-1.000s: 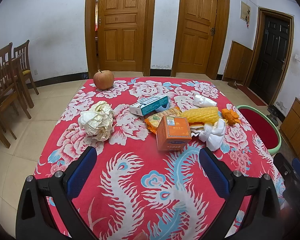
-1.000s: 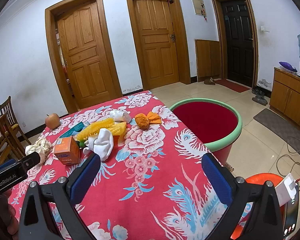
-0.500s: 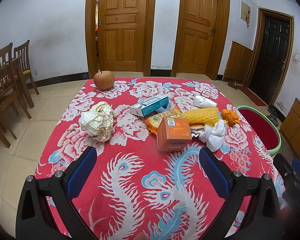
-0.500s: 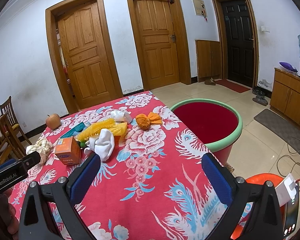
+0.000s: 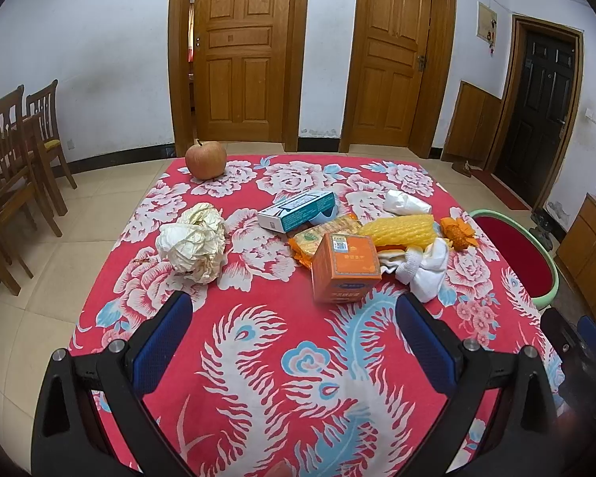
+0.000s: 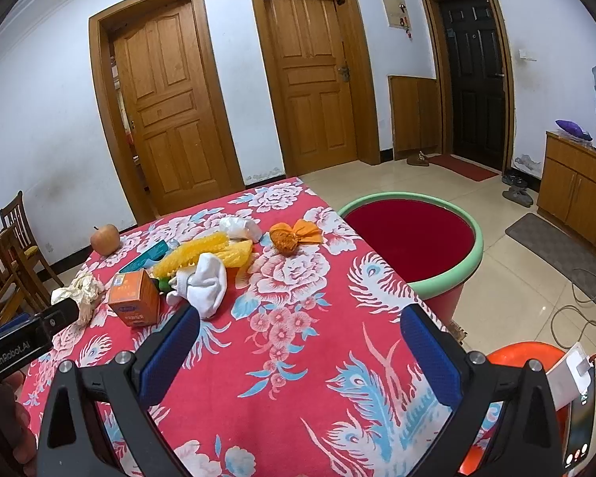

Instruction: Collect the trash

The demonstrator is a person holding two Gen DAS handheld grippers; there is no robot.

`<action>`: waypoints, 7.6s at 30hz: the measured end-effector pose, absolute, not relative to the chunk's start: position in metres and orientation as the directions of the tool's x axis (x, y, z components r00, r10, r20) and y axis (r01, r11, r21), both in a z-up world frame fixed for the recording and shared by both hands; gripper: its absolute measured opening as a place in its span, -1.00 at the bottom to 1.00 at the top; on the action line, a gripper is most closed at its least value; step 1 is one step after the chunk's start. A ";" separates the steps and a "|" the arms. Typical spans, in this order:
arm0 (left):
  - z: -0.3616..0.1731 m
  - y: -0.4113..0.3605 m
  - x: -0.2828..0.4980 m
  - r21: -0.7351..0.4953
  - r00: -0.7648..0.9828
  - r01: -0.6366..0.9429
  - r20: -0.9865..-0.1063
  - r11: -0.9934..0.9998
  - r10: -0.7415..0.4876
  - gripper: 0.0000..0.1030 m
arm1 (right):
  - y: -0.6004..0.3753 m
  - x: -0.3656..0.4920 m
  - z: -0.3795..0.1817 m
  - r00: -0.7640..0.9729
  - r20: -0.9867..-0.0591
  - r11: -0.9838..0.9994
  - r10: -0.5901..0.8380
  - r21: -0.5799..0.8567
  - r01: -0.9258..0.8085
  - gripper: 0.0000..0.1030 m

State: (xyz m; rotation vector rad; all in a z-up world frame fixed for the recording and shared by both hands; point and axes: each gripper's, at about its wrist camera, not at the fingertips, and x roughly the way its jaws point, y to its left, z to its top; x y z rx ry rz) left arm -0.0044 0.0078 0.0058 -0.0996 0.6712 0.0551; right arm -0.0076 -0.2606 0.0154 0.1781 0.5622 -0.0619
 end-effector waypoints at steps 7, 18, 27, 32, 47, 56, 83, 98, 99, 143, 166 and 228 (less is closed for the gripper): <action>0.005 0.013 0.003 -0.064 0.773 -0.094 -0.634 0.994 0.032 0.97 | -0.257 -0.001 0.016 0.834 -0.551 0.986 0.020 0.151 0.076 1.00; 0.004 0.055 0.041 -0.058 0.736 -0.175 -0.671 0.983 0.091 0.97 | -0.261 0.043 0.022 0.782 -0.619 0.991 0.071 0.135 0.017 1.00; -0.013 0.095 0.083 -0.018 0.672 -0.269 -0.720 0.963 0.174 0.80 | -0.271 0.103 0.020 0.732 -0.674 0.991 0.097 0.134 -0.008 1.00; -0.030 0.107 0.100 -0.028 0.626 -0.310 -0.758 0.950 0.182 0.70 | -0.274 0.139 0.006 0.684 -0.713 0.986 0.153 0.160 -0.053 1.00; -0.050 0.107 0.110 -0.053 0.582 -0.313 -0.800 0.948 0.147 0.28 | -0.274 0.210 -0.023 0.617 -0.772 0.988 0.154 0.124 -0.092 0.78; -0.042 0.111 0.090 -0.136 0.617 -0.249 -0.785 0.959 0.049 0.10 | -0.267 0.216 -0.040 0.580 -0.802 0.990 0.142 0.112 -0.089 -0.13; -0.057 0.111 0.052 -0.309 0.598 -0.068 -0.774 0.949 -0.209 -0.11 | -0.254 0.114 0.003 0.682 -0.732 0.996 0.018 0.074 0.053 -0.48; -0.012 0.065 0.036 -0.303 0.647 -0.022 -0.731 0.953 -0.217 -0.12 | -0.288 0.090 0.021 0.740 -0.666 0.985 0.095 0.172 0.029 -0.47; -0.007 0.057 0.037 -0.295 0.650 -0.009 -0.728 0.955 -0.218 -0.12 | -0.293 0.090 0.021 0.741 -0.664 0.982 0.098 0.183 0.035 -0.47; 0.007 -0.223 0.160 -0.180 0.560 0.397 -0.730 0.900 -0.393 -0.12 | -0.458 0.095 -0.006 0.774 -0.632 0.835 -0.039 0.405 0.373 0.21; -0.005 -0.284 0.179 -0.101 0.548 0.479 -0.741 0.872 -0.387 0.39 | -0.487 0.070 -0.013 0.771 -0.635 0.773 -0.048 0.466 0.431 0.22; -0.003 0.103 0.115 -0.005 0.662 -0.147 -0.743 0.989 0.095 0.40 | -0.276 0.056 0.018 0.713 -0.685 0.946 0.150 0.308 0.097 0.39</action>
